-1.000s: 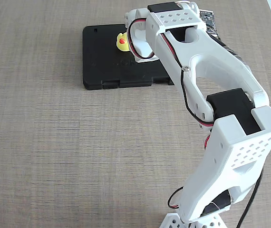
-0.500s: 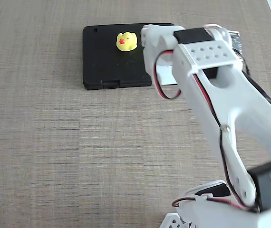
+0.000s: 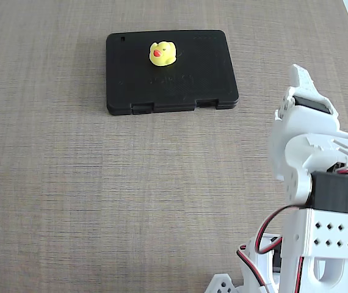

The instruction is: Grasp a duck and put it on the black surface.

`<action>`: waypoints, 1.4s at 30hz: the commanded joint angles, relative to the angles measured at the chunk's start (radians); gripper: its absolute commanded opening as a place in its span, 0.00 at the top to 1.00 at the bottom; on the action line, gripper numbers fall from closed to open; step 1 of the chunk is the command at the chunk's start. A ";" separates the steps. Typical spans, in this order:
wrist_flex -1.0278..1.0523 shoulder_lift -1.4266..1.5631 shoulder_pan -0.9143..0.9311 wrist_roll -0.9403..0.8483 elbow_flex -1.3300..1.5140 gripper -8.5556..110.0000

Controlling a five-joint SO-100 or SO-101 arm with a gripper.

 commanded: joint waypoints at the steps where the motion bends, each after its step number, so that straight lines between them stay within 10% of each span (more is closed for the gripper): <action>1: 0.003 0.181 0.011 -0.008 0.078 0.78; 7: 0.005 0.249 0.009 -0.011 0.163 0.94; 42: 0.433 0.399 0.009 -0.009 0.213 0.93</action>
